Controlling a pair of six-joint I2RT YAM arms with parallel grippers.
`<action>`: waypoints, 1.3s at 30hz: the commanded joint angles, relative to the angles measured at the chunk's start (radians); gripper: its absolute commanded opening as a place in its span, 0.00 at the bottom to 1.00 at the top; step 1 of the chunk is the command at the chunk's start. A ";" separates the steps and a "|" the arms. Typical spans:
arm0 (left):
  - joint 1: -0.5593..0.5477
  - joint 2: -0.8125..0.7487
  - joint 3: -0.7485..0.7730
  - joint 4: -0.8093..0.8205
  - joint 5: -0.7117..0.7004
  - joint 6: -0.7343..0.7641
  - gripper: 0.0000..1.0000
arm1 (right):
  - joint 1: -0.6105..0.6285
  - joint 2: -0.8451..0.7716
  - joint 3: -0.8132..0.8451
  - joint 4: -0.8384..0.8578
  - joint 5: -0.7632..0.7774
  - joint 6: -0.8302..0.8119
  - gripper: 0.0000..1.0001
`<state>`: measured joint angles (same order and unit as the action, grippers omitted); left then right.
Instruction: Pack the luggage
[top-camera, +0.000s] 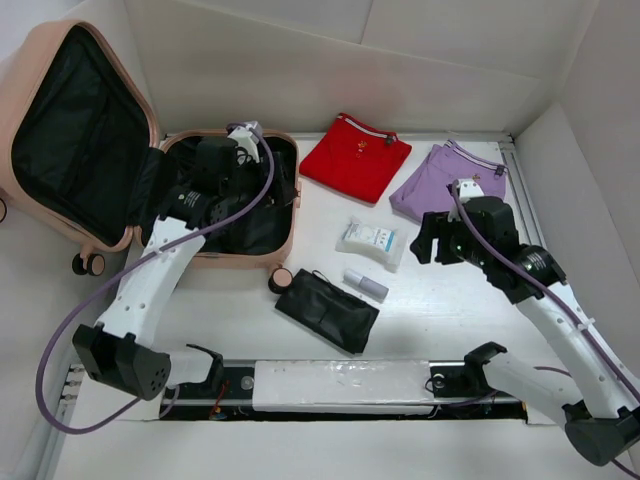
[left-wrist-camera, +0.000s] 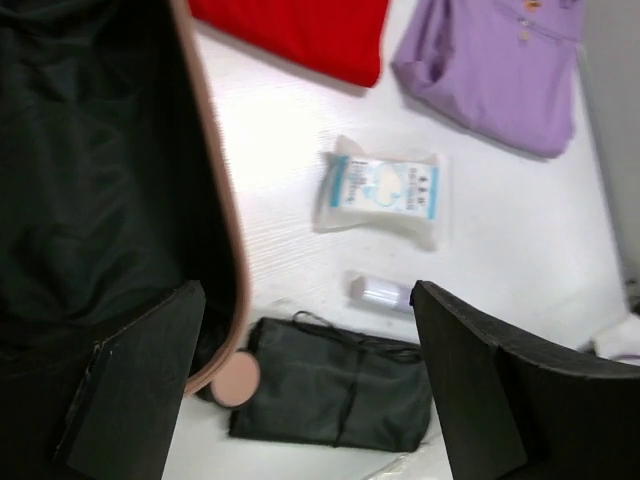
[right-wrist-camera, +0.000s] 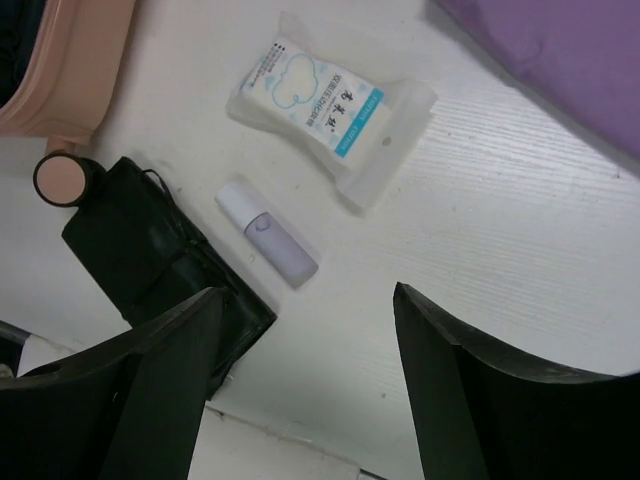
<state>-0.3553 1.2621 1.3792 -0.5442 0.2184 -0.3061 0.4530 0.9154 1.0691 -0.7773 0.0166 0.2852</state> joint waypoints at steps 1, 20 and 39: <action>0.001 0.016 0.026 0.128 0.185 -0.002 0.83 | 0.006 -0.049 -0.026 0.019 0.005 0.039 0.75; -0.501 0.509 0.230 0.132 -0.251 -0.048 0.82 | -0.157 -0.102 0.052 -0.232 0.326 0.201 0.71; -0.525 1.003 0.508 0.086 -0.475 -0.057 0.26 | -0.183 -0.171 -0.098 -0.077 -0.066 0.137 0.69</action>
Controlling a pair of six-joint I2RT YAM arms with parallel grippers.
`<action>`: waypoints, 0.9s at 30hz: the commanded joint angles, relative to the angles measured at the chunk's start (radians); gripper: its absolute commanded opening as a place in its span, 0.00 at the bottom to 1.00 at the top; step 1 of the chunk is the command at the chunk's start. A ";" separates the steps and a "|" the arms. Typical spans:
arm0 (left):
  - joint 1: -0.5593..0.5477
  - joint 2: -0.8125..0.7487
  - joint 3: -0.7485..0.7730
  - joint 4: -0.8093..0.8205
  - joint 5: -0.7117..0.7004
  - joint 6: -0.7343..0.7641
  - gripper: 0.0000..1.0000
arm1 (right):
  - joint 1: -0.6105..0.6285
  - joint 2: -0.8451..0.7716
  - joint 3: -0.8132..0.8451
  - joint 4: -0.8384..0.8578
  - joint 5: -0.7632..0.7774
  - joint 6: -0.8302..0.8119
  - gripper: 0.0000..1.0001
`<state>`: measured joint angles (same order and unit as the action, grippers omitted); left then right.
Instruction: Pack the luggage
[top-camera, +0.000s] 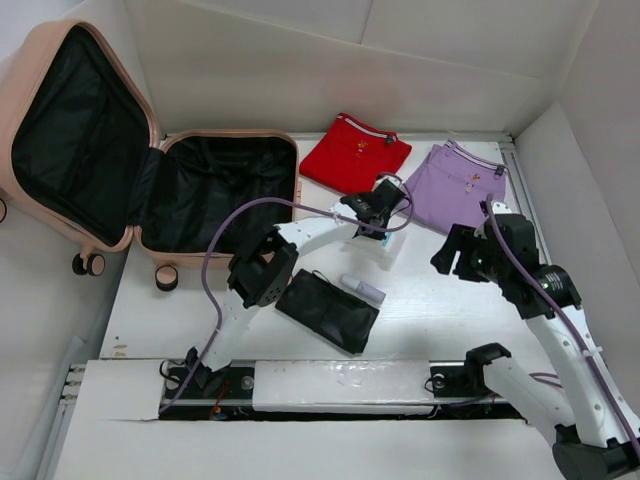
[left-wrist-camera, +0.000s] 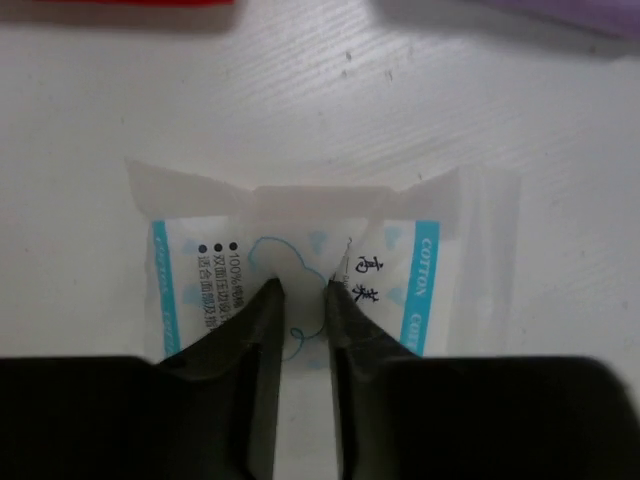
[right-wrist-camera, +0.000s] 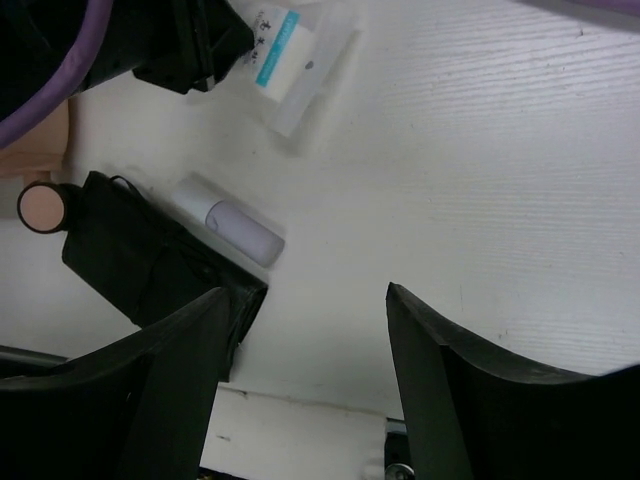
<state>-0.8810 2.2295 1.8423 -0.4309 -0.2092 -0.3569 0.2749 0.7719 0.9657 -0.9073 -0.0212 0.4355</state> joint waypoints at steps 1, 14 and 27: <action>0.001 0.036 0.044 -0.028 -0.047 -0.022 0.11 | -0.005 -0.039 0.014 0.044 -0.016 -0.014 0.69; 0.115 -0.431 -0.092 -0.003 -0.038 -0.083 0.00 | -0.005 0.006 0.093 0.074 -0.066 -0.076 0.68; 0.551 -0.789 -0.385 -0.091 -0.134 -0.135 0.37 | 0.256 0.363 0.033 0.245 -0.206 -0.170 0.68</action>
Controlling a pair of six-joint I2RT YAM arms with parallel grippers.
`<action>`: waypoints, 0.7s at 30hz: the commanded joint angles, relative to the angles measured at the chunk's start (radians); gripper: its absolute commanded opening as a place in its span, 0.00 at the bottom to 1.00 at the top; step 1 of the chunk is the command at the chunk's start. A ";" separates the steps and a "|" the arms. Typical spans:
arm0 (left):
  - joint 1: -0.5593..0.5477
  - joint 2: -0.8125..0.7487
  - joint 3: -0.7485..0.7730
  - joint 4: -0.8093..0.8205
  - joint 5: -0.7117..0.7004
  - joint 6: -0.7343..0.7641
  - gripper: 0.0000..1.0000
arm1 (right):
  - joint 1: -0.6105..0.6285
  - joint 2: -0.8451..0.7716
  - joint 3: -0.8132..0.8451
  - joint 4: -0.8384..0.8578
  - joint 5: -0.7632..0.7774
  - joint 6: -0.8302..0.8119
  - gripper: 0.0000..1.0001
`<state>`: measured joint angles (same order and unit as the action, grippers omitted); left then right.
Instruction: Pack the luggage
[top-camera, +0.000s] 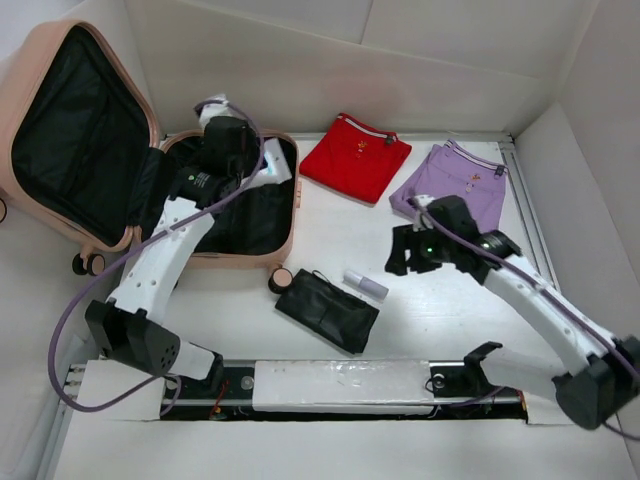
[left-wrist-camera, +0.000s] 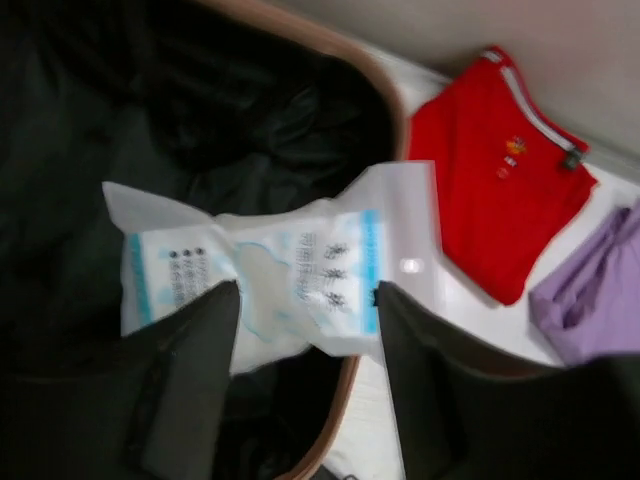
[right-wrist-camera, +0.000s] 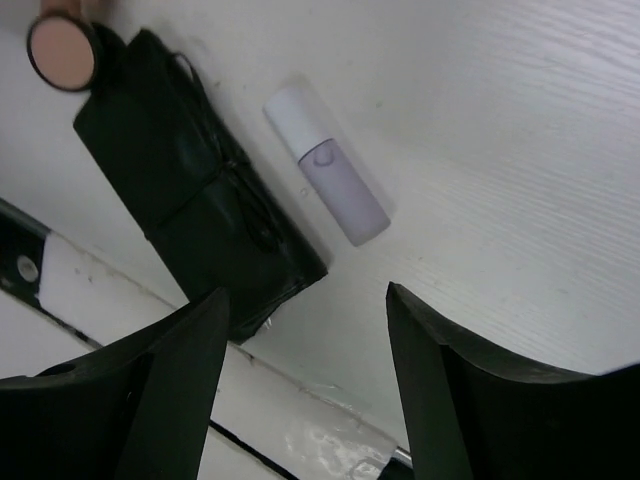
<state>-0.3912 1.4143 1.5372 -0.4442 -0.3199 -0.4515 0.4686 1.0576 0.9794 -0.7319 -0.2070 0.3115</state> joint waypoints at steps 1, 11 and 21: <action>0.086 0.015 -0.092 -0.105 -0.033 -0.041 0.58 | 0.108 0.111 0.033 0.069 -0.020 -0.057 0.70; 0.101 -0.195 -0.296 -0.022 0.172 -0.032 0.82 | 0.223 0.409 0.045 0.144 0.130 -0.078 0.78; 0.101 -0.287 -0.321 -0.042 0.266 -0.023 0.77 | 0.242 0.616 0.081 0.233 0.216 -0.051 0.68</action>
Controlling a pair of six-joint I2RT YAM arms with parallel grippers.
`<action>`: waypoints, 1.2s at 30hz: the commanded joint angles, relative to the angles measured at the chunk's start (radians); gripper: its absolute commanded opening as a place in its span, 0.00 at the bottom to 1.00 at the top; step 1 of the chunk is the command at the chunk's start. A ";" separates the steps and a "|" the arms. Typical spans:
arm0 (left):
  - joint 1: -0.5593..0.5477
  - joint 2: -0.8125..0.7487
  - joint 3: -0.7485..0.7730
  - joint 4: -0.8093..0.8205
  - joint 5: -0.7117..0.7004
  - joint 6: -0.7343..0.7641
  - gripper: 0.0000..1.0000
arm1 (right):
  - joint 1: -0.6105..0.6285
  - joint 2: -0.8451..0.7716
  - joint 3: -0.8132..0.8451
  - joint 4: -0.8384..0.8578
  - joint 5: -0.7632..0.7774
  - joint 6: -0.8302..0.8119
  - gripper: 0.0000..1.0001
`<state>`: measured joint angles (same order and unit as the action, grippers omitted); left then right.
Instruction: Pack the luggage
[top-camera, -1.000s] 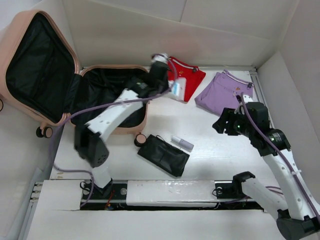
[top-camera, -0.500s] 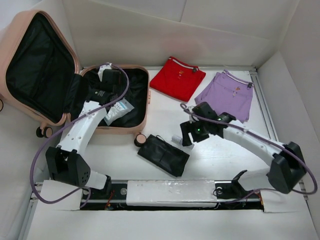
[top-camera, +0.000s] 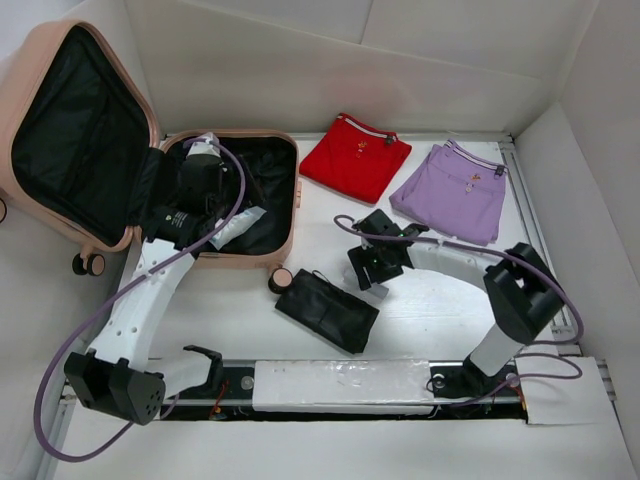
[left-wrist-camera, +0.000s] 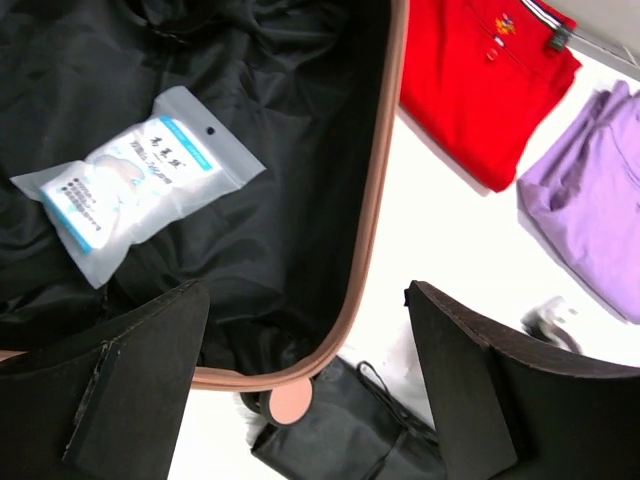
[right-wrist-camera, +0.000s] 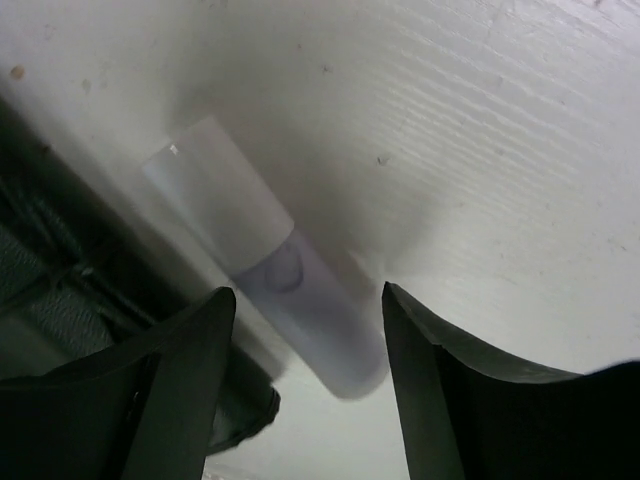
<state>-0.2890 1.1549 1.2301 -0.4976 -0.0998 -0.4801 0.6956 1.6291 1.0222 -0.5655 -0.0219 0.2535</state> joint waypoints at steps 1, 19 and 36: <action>-0.001 -0.027 -0.014 0.002 0.058 0.006 0.77 | 0.015 0.061 0.047 0.078 0.031 0.007 0.66; -0.001 -0.132 0.048 0.022 0.203 -0.069 0.72 | 0.056 0.063 0.596 0.018 -0.180 0.070 0.10; -0.012 -0.279 0.052 -0.105 0.043 -0.095 0.71 | 0.154 0.755 1.329 0.355 -0.420 0.544 0.66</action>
<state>-0.2901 0.8928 1.2594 -0.5789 -0.0208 -0.5835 0.8429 2.4237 2.2566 -0.3214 -0.4068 0.7033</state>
